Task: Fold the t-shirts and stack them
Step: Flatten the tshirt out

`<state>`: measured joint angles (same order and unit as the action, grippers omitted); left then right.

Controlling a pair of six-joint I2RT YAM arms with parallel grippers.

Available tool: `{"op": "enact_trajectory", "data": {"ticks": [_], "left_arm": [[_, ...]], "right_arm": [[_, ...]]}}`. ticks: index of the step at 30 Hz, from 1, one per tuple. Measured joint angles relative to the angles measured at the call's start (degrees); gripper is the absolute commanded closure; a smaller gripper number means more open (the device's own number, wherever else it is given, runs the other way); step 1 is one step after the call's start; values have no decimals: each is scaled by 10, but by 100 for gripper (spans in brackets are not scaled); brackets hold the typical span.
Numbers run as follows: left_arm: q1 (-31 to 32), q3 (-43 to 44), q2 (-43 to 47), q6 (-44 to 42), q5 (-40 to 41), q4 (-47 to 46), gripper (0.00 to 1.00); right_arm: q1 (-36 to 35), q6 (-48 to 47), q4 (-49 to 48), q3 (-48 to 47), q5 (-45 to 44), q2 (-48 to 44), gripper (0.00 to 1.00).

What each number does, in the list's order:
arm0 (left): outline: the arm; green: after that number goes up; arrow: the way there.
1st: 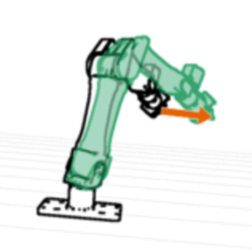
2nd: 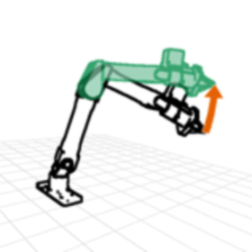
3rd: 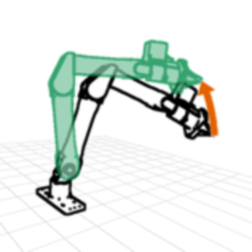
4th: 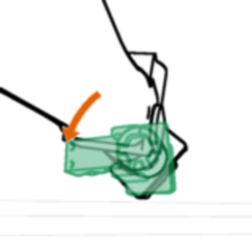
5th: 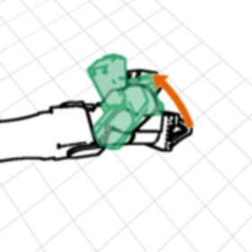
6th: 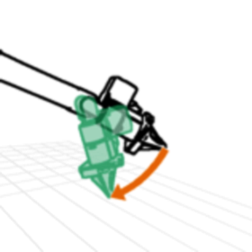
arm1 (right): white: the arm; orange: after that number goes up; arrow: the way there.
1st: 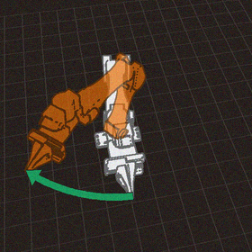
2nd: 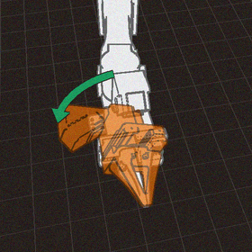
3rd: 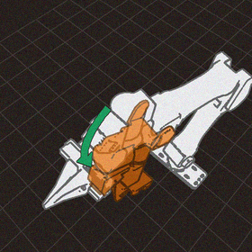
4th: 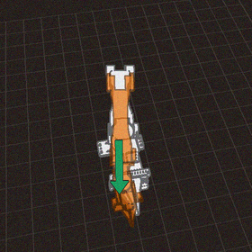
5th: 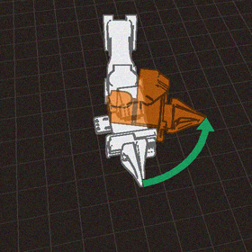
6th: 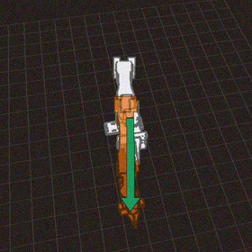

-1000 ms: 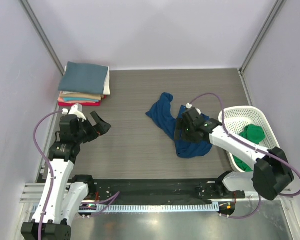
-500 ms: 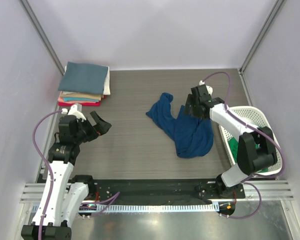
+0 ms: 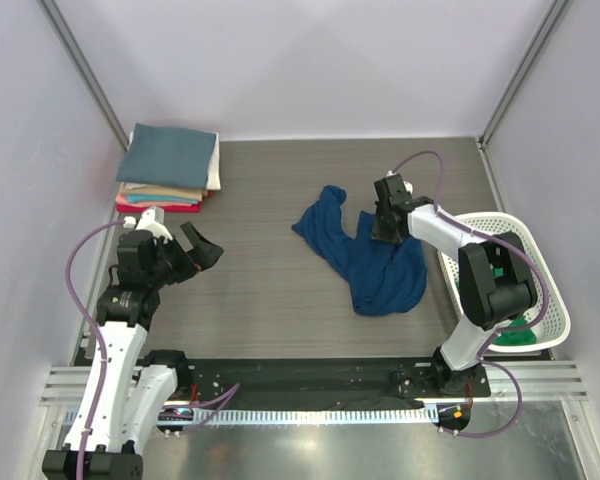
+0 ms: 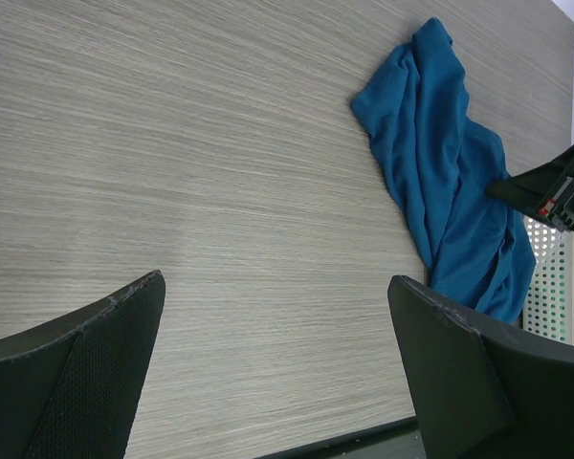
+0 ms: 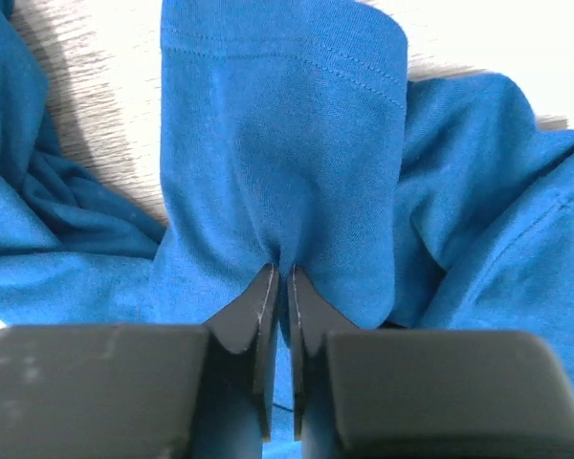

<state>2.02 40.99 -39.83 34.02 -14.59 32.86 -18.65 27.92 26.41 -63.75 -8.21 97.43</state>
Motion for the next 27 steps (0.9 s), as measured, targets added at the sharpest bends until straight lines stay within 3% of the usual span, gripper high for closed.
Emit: {"op": "enact_trajectory", "data": {"ticks": [6,11,16,17,18,20,23,27], "left_arm": [[0,0,0,0,0,0,0],[0,0,1,0,2,0,0],[0,0,9,0,11,1,0],[0,0,11,-1,12,0,0],[0,0,14,-1,14,1,0],[0,0,15,-1,16,1,0],[0,0,13,-1,16,1,0],[0,0,12,-1,16,1,0]], "right_arm": [[-18,-24,38,-35,3,-31,98],[-130,-76,85,-174,27,-46,99],[-220,-88,80,-123,134,-200,98],[-219,-87,84,-90,150,-242,49],[-216,-82,95,-53,157,-284,24],[-212,-73,128,5,133,-330,1],[-210,-47,187,52,63,-334,0],[-218,-13,226,67,11,-271,0]]}}
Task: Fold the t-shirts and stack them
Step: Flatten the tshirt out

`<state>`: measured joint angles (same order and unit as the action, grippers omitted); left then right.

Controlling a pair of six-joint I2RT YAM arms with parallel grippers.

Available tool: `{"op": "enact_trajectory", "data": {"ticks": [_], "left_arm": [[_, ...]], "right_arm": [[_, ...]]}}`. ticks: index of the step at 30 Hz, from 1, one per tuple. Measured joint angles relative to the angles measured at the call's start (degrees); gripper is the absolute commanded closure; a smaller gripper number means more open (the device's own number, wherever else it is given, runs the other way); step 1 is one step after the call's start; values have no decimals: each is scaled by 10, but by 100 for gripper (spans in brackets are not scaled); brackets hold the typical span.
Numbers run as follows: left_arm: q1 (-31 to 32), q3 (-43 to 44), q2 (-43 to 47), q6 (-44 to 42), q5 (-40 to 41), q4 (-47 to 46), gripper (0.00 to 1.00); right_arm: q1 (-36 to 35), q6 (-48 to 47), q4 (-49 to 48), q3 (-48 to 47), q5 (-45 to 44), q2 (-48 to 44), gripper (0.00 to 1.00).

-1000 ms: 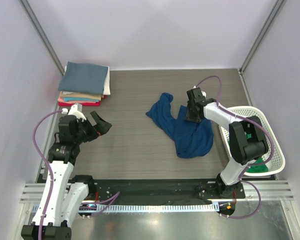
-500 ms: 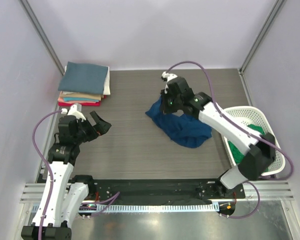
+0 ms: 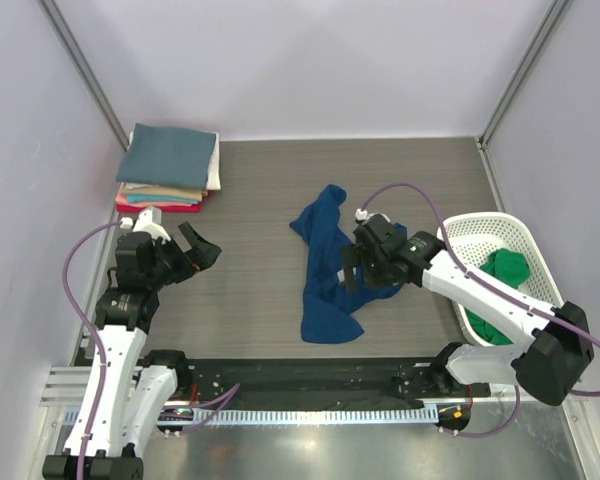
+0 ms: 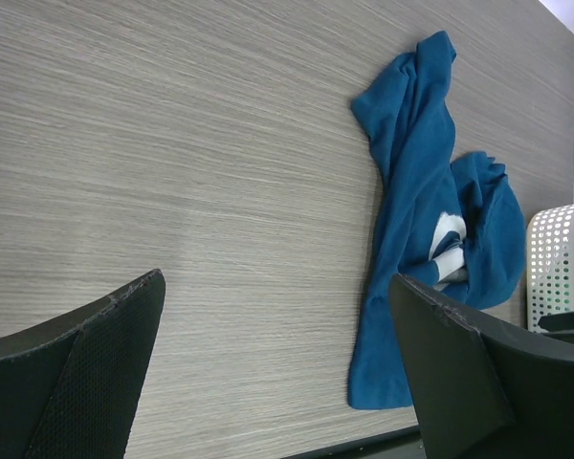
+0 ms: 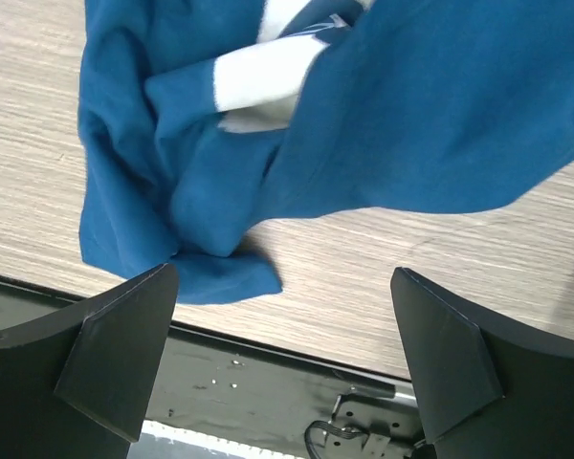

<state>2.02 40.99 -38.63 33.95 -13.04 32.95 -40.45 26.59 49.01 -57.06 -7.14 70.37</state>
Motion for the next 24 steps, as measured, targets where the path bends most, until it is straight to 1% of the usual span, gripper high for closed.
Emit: {"op": "enact_trajectory", "data": {"ticks": [4,6,9,12,14,16,19,21,24], "left_arm": [[0,0,1,0,0,0,0],[0,0,2,0,0,0,0],[0,0,3,0,0,0,0],[0,0,6,0,0,0,0],[0,0,9,0,0,0,0],[0,0,9,0,0,0,0],[0,0,9,0,-1,0,0],[0,0,9,0,-1,0,0],[0,0,9,0,0,0,0]], "right_arm": [[-59,25,0,-21,-10,15,2],[-104,45,-13,-42,-9,31,4],[-162,85,-33,-45,-9,60,10],[-204,132,-48,-3,-17,69,21],[-215,160,-49,46,-24,59,26],[-214,185,-53,105,-33,41,25],[-212,198,-60,155,-42,0,24],[-212,203,-72,178,-47,-18,24],[-209,204,-110,198,-51,-18,25]]}}
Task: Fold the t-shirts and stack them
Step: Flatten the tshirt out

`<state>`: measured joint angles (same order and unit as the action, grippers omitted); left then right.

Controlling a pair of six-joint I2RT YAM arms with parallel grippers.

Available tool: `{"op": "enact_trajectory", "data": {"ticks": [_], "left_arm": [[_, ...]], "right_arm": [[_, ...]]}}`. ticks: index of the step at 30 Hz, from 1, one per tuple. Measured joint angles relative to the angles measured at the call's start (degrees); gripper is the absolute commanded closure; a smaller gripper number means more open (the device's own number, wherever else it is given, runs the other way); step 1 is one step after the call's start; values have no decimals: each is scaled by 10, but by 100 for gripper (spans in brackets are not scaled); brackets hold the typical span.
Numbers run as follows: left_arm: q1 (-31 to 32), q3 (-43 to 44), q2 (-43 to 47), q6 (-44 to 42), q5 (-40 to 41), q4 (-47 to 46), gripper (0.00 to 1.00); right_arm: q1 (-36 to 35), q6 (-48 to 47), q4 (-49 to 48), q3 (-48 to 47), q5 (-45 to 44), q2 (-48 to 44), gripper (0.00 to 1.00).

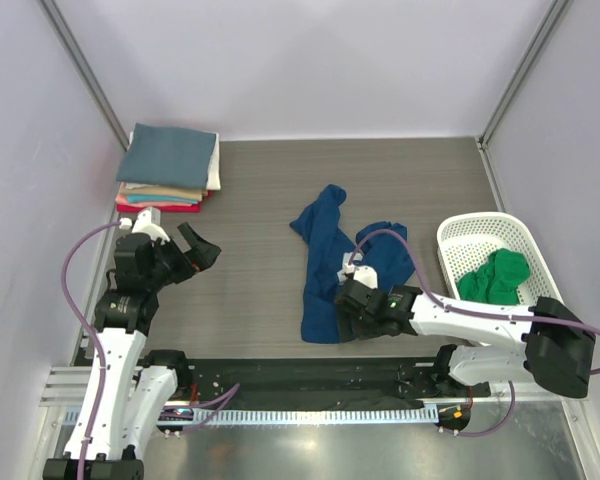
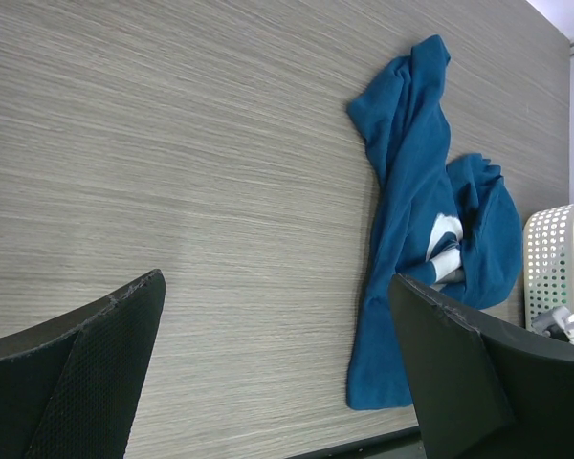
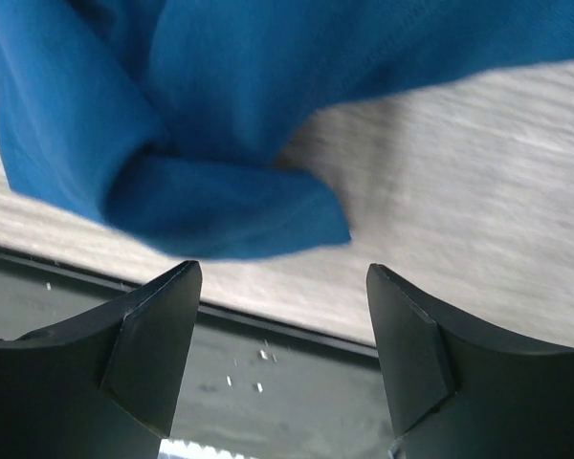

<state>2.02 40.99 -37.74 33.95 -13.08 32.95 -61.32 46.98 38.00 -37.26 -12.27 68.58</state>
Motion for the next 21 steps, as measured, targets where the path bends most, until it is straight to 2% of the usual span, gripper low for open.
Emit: {"op": "enact_trajectory", "data": {"ticks": [3,7,9,10,11,12,15,17,21], "left_arm": [[0,0,2,0,0,0,0],[0,0,1,0,3,0,0],[0,0,-2,1,6,0,0],[2,0,-12,1,10,0,0],[7,1,-21,2,19,0,0],[13,5,-32,2,28,0,0],[59,43,-103,5,61,-8,0],[107,89,-186,5,89,-23,0],[186,222,-367,-2,120,-55,0]], "right_arm": [[10,0,-44,21,1,13,27],[20,-6,-77,29,2,31,35],[29,-16,-90,30,6,34,56],[33,-22,-97,32,10,36,79],[38,-30,-103,32,15,39,92],[42,-36,-109,33,20,42,99],[52,-44,-119,33,30,44,99],[52,-43,-121,41,28,30,99],[52,-15,-92,63,-7,-86,99]]}}
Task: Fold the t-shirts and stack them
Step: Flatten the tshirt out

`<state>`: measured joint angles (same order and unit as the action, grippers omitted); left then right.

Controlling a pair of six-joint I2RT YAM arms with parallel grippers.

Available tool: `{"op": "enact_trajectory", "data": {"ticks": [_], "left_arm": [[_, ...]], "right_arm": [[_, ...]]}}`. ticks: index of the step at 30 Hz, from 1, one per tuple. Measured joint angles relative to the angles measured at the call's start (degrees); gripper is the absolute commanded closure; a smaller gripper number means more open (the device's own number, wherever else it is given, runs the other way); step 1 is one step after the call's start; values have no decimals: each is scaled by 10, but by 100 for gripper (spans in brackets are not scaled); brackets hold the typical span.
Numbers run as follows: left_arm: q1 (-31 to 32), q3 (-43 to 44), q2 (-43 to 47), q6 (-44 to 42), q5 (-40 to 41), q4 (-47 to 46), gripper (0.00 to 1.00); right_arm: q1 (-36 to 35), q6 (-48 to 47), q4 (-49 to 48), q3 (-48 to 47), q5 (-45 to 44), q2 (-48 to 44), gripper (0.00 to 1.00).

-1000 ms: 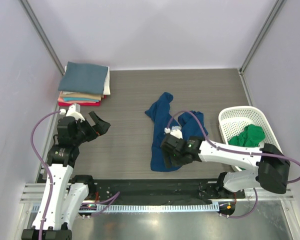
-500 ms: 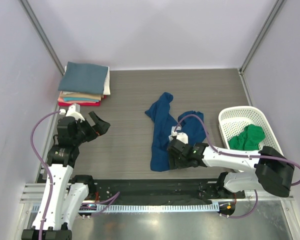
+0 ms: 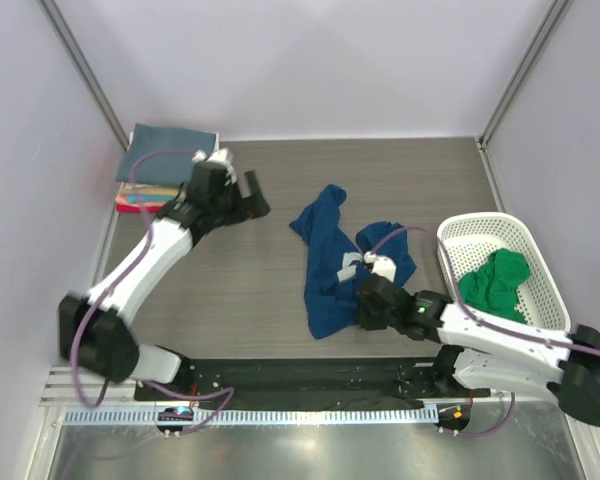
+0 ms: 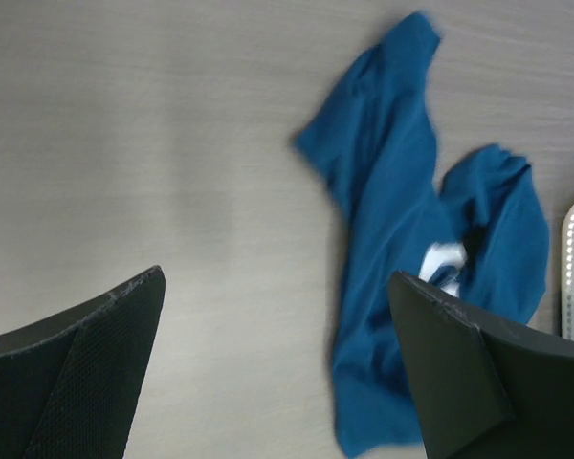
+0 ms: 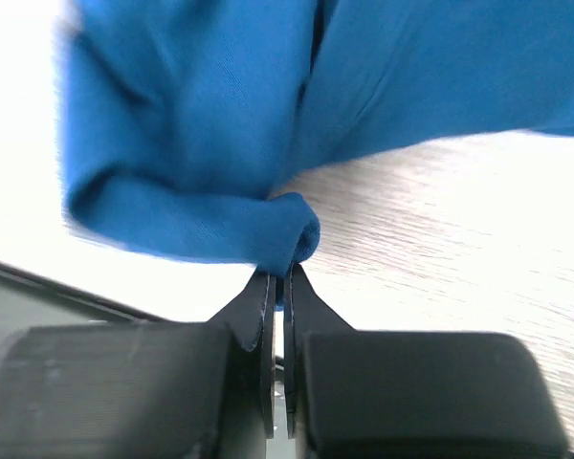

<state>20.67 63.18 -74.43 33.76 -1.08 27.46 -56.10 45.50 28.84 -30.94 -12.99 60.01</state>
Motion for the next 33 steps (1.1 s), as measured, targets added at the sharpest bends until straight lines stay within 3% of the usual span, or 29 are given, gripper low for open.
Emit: {"op": "enact_trajectory", "data": {"ticks": [5,11,17,20,31,32,33], "left_arm": [[52,237,-252,-26,6,-40,1],[75,520,-528,-68,-20,-59,1],[85,770,-768,-84,-58,-38,9],[92,786,-807,-99,-66,-46,9],[135,672,-744,-160,-51,-72,14],[138,669,-743,-165,-46,-72,15],[141,668,-742,-174,-40,-71,22]], "right_arm": [[3,33,16,3,-42,-133,99],[3,47,32,3,-42,-138,99],[3,52,45,3,-34,-144,99],[3,54,59,3,-35,-157,99],[3,55,78,3,-37,-142,99],[3,55,78,3,-37,-142,99],[3,55,78,3,-37,-143,99]]}}
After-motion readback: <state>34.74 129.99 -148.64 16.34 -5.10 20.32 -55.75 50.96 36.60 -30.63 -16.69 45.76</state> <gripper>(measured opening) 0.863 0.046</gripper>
